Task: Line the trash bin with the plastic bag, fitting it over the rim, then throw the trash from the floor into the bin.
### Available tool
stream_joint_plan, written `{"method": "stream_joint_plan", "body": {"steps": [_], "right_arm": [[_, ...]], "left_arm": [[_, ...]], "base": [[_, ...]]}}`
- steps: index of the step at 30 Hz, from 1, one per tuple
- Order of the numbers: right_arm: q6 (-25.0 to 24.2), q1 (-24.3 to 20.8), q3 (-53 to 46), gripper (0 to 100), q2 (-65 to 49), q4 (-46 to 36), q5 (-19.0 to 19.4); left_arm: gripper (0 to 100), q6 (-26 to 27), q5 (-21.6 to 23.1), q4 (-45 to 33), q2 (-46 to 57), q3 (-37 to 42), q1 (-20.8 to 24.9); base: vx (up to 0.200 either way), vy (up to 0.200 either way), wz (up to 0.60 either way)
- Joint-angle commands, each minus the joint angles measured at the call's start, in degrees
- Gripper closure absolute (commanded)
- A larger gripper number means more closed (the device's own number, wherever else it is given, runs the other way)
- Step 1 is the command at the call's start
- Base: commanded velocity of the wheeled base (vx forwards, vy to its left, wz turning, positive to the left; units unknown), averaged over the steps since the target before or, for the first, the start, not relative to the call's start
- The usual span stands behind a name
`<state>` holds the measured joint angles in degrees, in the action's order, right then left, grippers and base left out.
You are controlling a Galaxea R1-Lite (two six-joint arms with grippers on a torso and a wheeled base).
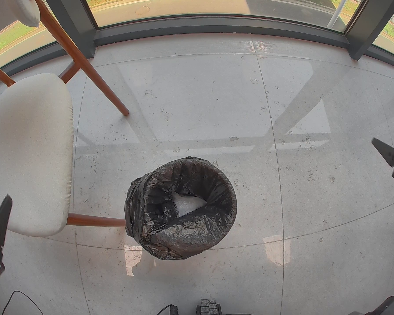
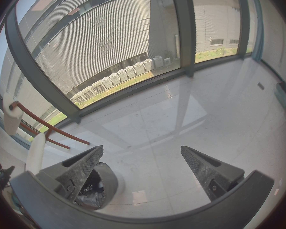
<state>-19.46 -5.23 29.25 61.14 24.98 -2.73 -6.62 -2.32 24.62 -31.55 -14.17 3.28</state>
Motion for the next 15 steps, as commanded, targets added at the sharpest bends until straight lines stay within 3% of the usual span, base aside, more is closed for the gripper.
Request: {"method": "stream_joint_plan", "body": {"steps": [1,6,8,11,15], "right_arm": [[10.1,4.5,-20.9,0,-32.2,-0.5,-4.6],[14.3,7.0,-27.0,0,-44.5,-7.5,-4.8],[16.6,8.4,-29.2,0,-54.3,-16.0,-3.9],[18.9,5.1,-26.6,0,-61.0,-28.7,-4.4],[19.1,5.2,-27.3,0,-61.0,-26.8,-3.0]], "left_arm": [[0,-0.1,4.1,-18.6,27.7,8.0,-0.7],[0,0.3,6.4,-22.1,31.5,13.9,-3.2],[0,0.3,7.8,-22.2,31.5,13.8,-3.3],[0,1.4,9.4,-22.2,31.5,13.8,-3.3],[0,4.6,12.3,-22.3,31.5,13.8,-3.3]], "base": [[0.0,0.0,0.0],[0.0,0.0,0.0],[0.0,0.0,0.0],[0.0,0.0,0.0],[0.0,0.0,0.0]]}}
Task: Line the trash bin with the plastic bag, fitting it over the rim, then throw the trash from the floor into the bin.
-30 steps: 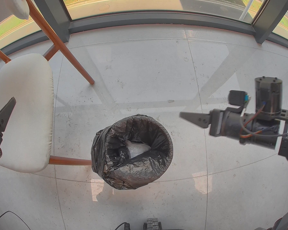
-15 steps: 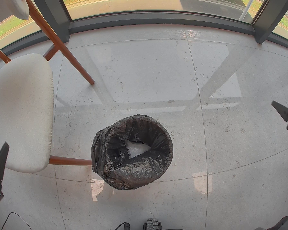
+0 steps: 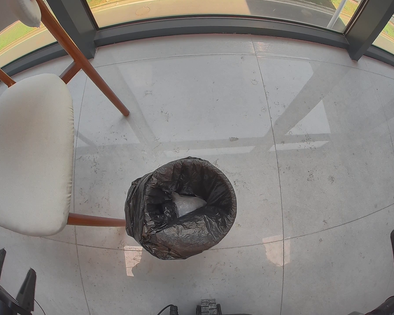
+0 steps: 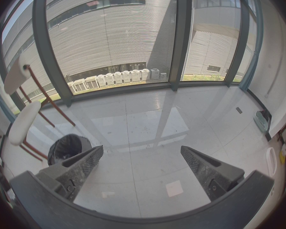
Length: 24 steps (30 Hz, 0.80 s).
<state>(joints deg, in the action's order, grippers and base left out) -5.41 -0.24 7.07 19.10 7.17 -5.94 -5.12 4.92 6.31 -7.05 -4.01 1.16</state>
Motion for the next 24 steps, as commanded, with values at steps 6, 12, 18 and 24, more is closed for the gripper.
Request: {"method": "stream_joint_plan", "body": {"steps": [6,12,18,24], "right_arm": [[5.1,0.1,-7.1,0,-18.9,-7.5,5.0],[5.0,0.3,-7.1,0,-18.9,-7.6,3.3],[5.2,0.2,-7.1,0,-18.9,-7.5,3.4],[5.1,0.2,-7.1,0,-18.9,-7.5,3.5]], "left_arm": [[0,3.0,5.4,-4.0,7.0,3.7,-1.2],[0,3.3,-4.5,-5.1,7.0,3.7,-1.3],[0,6.1,-3.1,-7.5,7.0,3.5,-1.2],[0,5.9,-3.2,-7.5,7.0,3.5,-1.2]], "base": [[0.0,0.0,0.0],[0.0,0.0,0.0],[0.0,0.0,0.0],[0.0,0.0,0.0]]}}
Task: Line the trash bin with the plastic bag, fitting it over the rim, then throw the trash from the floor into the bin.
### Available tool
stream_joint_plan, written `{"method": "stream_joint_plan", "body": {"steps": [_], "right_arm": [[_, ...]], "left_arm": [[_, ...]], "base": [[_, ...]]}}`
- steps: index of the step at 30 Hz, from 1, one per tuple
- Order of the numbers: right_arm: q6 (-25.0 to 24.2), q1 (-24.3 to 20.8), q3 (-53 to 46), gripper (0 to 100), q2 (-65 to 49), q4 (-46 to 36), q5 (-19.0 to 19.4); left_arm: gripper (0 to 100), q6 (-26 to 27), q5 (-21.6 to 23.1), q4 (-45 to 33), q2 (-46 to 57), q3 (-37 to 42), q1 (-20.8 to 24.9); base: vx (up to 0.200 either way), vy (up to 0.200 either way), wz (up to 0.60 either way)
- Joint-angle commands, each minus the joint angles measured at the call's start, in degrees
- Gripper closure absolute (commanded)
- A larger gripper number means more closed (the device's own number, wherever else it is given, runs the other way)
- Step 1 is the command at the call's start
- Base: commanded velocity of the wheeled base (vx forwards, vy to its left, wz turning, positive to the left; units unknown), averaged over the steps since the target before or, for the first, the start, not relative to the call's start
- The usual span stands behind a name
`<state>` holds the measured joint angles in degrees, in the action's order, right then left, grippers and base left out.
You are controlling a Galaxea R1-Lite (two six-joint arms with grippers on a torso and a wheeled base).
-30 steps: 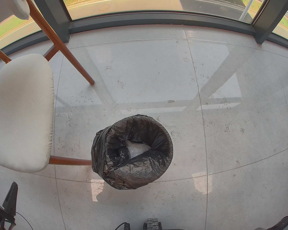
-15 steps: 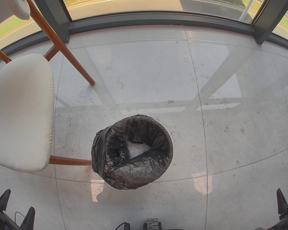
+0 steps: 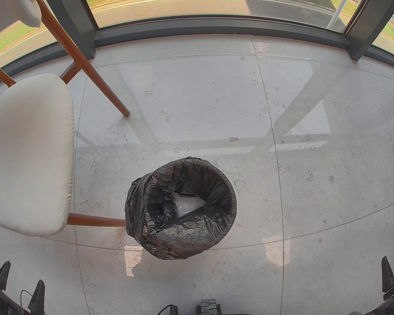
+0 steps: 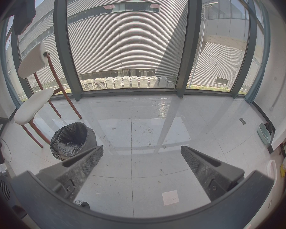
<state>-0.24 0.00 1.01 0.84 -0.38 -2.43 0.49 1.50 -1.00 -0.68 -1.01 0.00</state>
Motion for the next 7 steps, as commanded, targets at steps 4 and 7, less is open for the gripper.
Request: {"method": "stream_joint_plan", "body": {"steps": [4,7], "right_arm": [[0.1,0.0,-1.0,0,-0.7,-0.1,0.0],[0.0,0.0,-1.0,0,-0.7,-0.1,0.0]], "left_arm": [[0,0.3,0.3,-0.1,0.7,0.6,0.1],[0,0.2,0.3,-0.1,0.7,0.6,0.0]], "base": [[0.0,0.0,0.0],[0.0,0.0,0.0]]}}
